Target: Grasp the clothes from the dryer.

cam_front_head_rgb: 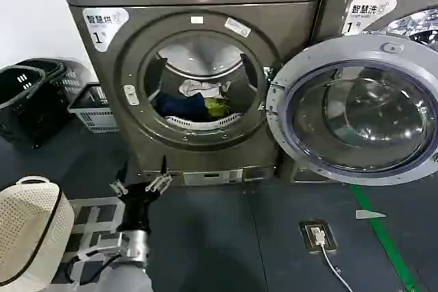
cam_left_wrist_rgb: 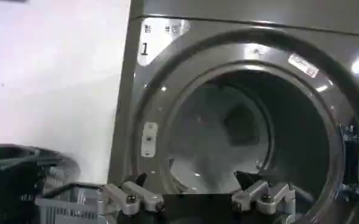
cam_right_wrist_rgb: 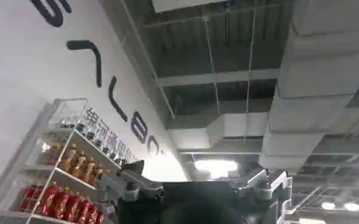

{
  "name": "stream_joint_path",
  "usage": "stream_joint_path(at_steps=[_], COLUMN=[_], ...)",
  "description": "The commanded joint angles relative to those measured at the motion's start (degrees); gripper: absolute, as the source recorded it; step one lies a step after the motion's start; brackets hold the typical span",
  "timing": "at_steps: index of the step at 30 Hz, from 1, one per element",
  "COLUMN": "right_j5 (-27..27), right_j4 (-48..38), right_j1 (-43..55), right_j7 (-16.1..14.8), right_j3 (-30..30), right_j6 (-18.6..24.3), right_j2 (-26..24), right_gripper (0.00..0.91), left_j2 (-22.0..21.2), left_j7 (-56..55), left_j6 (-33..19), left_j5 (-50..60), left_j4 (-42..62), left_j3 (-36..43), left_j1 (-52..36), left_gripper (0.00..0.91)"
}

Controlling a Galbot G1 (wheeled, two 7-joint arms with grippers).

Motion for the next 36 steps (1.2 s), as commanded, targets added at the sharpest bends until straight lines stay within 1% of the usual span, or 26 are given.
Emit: stream_joint_path(at_steps=[1,3,17,36], right_j5=[-0.05,-0.21,0.45,0.48], right_j4=[-0.3,-0.09,-0.54,-0.17], right_j1=[-0.14,-0.09,-0.16,0.47], right_j7=[-1.13,-2.42,-3.04,-3.37], right_j3=[-0.16,-0.14,0.31,-0.58], right_j6=[2.57,2.17,3.57,3.74], right_j2=[0.22,0.46,0.54,0.25], right_gripper=[0.907,0.907,0.907,0.907], left_j2=[0.2,0.37,0.67,0.81], left_j7=[-1.06,-0.52,2.42,3.49], left_j6=[0.49,0.47,-0.12,-0.3], left_j5=[0.8,1.68,1.91,1.89], left_j4=[0.1,0.26,0.21,0.95], left_j3=[-0.15,-0.31,-3.0,-3.18], left_j1=[-0.34,-0.44,-0.2,-0.6], left_gripper=[0.907,0.907,0.907,0.907])
